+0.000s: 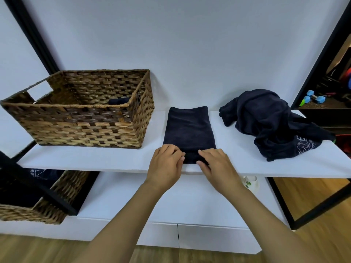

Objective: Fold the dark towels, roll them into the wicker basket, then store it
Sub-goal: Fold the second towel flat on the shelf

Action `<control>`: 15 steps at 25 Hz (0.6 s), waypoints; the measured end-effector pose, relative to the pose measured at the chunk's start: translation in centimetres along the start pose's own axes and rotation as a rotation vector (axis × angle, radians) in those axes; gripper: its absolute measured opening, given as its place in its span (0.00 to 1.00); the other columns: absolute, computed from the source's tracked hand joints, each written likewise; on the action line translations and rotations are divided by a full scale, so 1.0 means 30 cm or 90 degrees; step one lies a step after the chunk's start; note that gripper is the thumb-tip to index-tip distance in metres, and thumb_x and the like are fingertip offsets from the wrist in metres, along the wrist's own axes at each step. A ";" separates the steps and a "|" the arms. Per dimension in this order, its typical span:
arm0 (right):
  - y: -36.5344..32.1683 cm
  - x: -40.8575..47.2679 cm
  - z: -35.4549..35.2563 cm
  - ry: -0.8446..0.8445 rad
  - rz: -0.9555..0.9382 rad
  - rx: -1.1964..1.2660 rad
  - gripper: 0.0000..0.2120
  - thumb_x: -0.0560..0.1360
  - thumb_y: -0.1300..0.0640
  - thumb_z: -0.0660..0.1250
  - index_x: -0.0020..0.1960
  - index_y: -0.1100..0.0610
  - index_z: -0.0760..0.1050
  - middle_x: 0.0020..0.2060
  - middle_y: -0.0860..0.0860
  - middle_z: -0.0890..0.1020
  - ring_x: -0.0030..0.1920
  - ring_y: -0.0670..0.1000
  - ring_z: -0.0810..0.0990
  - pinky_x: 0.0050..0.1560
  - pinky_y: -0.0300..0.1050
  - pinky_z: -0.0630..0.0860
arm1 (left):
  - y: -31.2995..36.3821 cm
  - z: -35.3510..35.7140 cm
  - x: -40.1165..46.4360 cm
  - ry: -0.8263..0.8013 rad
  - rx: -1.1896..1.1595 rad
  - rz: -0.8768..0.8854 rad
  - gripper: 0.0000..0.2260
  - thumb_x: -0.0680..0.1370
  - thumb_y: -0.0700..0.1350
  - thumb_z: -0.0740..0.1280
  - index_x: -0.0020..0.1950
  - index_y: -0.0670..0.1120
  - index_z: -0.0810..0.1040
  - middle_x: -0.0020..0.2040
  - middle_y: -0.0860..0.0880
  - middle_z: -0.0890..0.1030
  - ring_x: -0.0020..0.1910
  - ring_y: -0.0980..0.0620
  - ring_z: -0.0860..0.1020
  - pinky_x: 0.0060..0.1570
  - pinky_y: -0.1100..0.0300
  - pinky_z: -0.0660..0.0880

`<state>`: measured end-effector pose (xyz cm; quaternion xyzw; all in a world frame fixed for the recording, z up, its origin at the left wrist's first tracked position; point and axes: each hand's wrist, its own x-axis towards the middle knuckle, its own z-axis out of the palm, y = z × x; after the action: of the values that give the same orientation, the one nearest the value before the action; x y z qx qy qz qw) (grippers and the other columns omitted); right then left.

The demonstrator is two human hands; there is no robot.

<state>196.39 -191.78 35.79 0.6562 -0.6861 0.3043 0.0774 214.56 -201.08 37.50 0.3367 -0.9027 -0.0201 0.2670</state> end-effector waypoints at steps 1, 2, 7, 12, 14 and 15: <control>0.010 0.005 -0.015 -0.027 0.033 0.037 0.18 0.79 0.53 0.69 0.66 0.58 0.78 0.52 0.49 0.79 0.52 0.51 0.74 0.53 0.50 0.77 | -0.009 -0.010 0.008 -0.026 -0.010 -0.006 0.08 0.83 0.45 0.61 0.56 0.48 0.80 0.52 0.52 0.79 0.53 0.50 0.75 0.56 0.52 0.73; 0.019 0.013 -0.028 -0.059 0.056 0.056 0.19 0.80 0.51 0.67 0.68 0.57 0.76 0.52 0.47 0.77 0.53 0.49 0.71 0.55 0.47 0.76 | -0.019 -0.019 0.012 -0.055 -0.024 -0.022 0.07 0.83 0.45 0.61 0.57 0.48 0.78 0.53 0.52 0.78 0.53 0.50 0.74 0.57 0.52 0.72; 0.043 0.056 -0.092 -0.171 0.136 0.139 0.05 0.82 0.47 0.62 0.53 0.47 0.74 0.48 0.44 0.75 0.51 0.46 0.70 0.52 0.43 0.72 | -0.046 -0.043 0.020 -0.128 -0.144 -0.175 0.09 0.84 0.52 0.62 0.60 0.50 0.76 0.55 0.53 0.76 0.58 0.50 0.69 0.60 0.54 0.67; 0.046 0.104 -0.121 -0.205 0.214 0.216 0.08 0.82 0.47 0.62 0.47 0.49 0.74 0.39 0.49 0.79 0.36 0.49 0.74 0.38 0.42 0.72 | -0.044 -0.057 0.024 -0.127 -0.204 -0.277 0.07 0.85 0.51 0.59 0.54 0.51 0.74 0.46 0.52 0.77 0.52 0.48 0.72 0.59 0.50 0.69; 0.038 0.113 -0.119 -0.232 0.223 0.179 0.07 0.82 0.48 0.63 0.47 0.49 0.73 0.38 0.49 0.79 0.37 0.50 0.75 0.39 0.45 0.74 | -0.027 -0.047 0.026 -0.113 -0.154 -0.264 0.06 0.85 0.49 0.58 0.54 0.51 0.74 0.47 0.54 0.78 0.53 0.49 0.73 0.58 0.52 0.64; 0.035 0.117 -0.119 -0.238 0.229 0.161 0.07 0.82 0.48 0.63 0.47 0.49 0.72 0.37 0.49 0.79 0.36 0.50 0.75 0.38 0.46 0.74 | -0.013 -0.046 0.034 -0.113 -0.121 -0.263 0.05 0.85 0.49 0.58 0.54 0.52 0.74 0.49 0.54 0.79 0.54 0.50 0.73 0.56 0.52 0.62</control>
<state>193.90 -192.97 40.09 0.5730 -0.7505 0.2700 -0.1886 214.83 -201.80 39.09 0.4845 -0.8287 -0.1888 0.2070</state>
